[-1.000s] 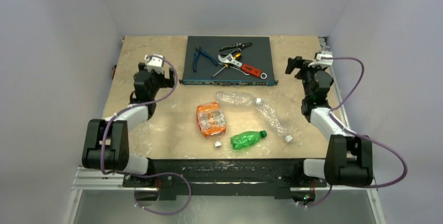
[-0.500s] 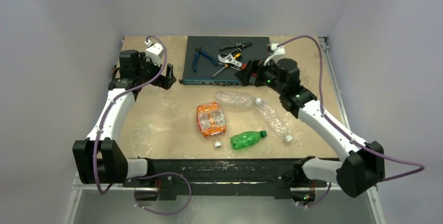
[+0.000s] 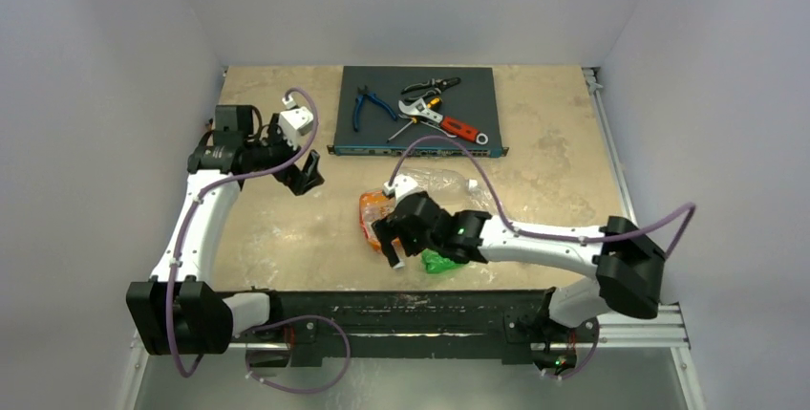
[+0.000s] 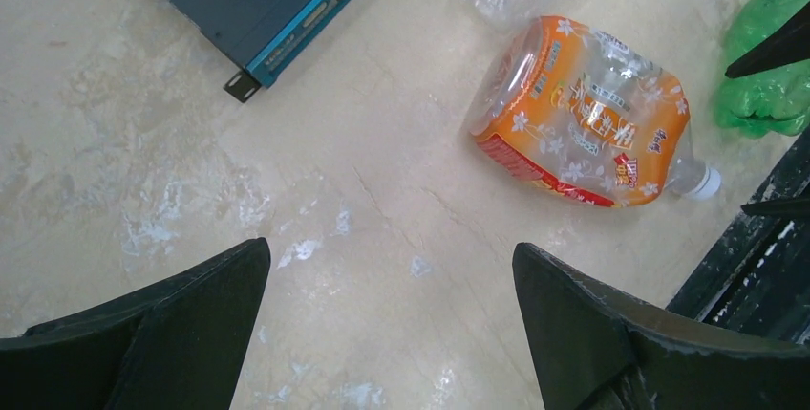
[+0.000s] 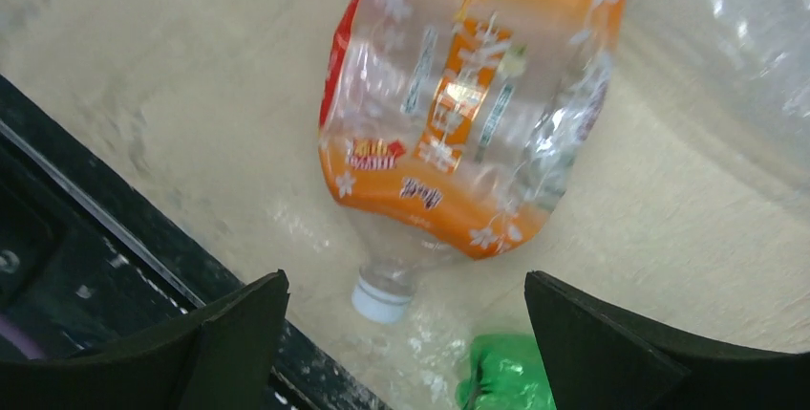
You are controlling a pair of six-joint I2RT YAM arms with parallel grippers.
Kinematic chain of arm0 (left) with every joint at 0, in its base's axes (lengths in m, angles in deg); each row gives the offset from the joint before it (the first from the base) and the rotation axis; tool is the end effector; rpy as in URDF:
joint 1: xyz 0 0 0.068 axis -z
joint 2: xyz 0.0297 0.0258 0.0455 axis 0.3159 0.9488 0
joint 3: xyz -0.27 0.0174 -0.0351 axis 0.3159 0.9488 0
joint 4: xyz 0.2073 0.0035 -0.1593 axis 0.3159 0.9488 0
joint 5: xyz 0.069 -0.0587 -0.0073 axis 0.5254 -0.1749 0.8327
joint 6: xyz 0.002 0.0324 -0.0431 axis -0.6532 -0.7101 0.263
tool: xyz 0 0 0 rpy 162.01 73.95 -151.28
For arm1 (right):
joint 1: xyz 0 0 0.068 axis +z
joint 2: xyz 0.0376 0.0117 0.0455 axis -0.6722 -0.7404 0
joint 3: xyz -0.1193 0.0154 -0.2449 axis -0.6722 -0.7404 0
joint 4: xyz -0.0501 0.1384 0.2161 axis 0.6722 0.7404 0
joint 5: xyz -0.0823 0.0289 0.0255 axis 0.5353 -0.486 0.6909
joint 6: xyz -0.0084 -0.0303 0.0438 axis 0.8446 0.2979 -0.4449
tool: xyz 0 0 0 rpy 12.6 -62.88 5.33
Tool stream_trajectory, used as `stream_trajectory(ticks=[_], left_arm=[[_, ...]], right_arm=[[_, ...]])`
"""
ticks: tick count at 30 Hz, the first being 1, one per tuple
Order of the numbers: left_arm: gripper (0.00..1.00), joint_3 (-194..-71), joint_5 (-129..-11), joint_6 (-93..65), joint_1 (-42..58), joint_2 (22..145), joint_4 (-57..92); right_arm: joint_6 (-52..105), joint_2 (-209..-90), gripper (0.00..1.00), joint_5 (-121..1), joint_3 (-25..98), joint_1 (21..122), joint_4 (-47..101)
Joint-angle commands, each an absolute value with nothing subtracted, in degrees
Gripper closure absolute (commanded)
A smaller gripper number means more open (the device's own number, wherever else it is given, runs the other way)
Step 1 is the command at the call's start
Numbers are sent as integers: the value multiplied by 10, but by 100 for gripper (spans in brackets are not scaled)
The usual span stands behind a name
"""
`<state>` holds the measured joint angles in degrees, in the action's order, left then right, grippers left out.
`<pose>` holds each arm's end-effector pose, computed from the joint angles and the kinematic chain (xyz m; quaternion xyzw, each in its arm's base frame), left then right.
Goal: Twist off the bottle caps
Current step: Pick up the plastic bottle at the center of the board.
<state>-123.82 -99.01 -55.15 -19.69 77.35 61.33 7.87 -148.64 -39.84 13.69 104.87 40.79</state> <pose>0.2469 -0.0162 0.3165 0.3289 0.8303 -0.1983 0.4039 0.1457 0.2651 0.2406 -0.2501 0.8745 0.2107 0.3582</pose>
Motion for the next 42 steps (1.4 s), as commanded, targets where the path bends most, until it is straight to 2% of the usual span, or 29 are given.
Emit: stream_trajectory(ticks=[1,3,8,15,21,29,32,35,38,42], left_arm=[[0,-1253,-1002,-619,-199,760,664],[0,-1253,-1000,-617,-199,759,663],[0,-1251,-1000,-612,-199,754,655],[0,-1259,-1004,-616,-199,741,658],[0,-1266,-1016,-615,-199,740,663],[0,-1273,-1031,-628,-199,738,681],[0,-1274,-1057,-669,-199,734,713],[0,-1269,-1093,-751,-199,721,758],[0,-1255,-1095,-766,-199,706,738],[0,-1268,-1108,-879,-199,684,771]], right_arm=[[37,-1519,1,-271,170,1105,469],[17,-1534,2,-258,168,1120,482],[-4,-1564,14,-243,164,1162,473],[-9,-1625,41,-249,181,1190,447],[-24,-1650,47,-226,180,1190,441],[-23,-1681,48,-206,186,1190,410],[-20,-1684,55,-190,187,1190,404],[-12,-1675,70,-181,190,1189,409],[10,-1640,87,-184,208,1182,430],[75,-1568,91,-268,259,1147,460]])
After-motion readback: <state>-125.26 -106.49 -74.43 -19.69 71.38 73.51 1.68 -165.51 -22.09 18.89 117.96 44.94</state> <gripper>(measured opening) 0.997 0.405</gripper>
